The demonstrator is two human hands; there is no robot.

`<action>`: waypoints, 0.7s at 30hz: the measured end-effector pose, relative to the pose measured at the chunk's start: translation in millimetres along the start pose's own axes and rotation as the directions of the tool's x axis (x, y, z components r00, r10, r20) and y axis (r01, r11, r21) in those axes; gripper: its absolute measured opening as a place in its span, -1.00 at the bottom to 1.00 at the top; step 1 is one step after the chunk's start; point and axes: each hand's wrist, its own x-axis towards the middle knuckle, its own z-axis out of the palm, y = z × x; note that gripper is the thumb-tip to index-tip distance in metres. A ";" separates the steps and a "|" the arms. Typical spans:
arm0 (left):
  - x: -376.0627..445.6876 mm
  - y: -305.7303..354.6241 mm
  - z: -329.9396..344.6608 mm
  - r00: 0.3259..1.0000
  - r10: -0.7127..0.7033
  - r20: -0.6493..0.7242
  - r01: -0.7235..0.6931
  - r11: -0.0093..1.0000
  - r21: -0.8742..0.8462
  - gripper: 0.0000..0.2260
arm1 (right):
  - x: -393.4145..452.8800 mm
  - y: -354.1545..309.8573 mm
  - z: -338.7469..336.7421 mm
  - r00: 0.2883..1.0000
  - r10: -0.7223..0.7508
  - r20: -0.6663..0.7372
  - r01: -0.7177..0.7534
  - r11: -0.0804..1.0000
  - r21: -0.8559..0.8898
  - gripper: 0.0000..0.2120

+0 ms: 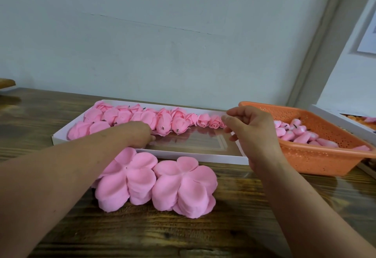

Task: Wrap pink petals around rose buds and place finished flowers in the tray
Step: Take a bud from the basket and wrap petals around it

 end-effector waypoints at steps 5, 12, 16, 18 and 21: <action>2.1 -1.8 -0.3 0.999 0.018 0.041 -0.019 0.999 0.042 -0.69 | 33.5 -10.8 -39.9 0.987 0.016 -0.160 -0.013 1.000 0.015 -0.88; 3.8 -5.3 -0.5 0.998 0.025 0.066 -0.030 0.997 0.065 -0.70 | 111.7 31.3 -150.6 0.914 0.379 -0.144 -0.292 0.371 -0.882 -0.80; 3.8 -5.5 -0.6 0.997 0.029 0.073 -0.033 0.998 0.048 -0.70 | 110.0 57.0 -174.6 0.732 0.676 -0.082 -0.045 -0.073 -0.996 -0.70; 3.2 -5.8 0.0 0.998 0.026 0.066 -0.029 0.998 0.047 -0.71 | 112.4 61.7 -175.5 0.720 0.692 -0.041 0.060 -0.121 -0.991 -0.68; 3.0 -5.4 0.6 0.998 0.017 0.057 -0.020 0.998 0.056 -0.70 | 116.2 64.9 -169.4 0.734 0.679 -0.015 0.056 -0.082 -0.995 -0.81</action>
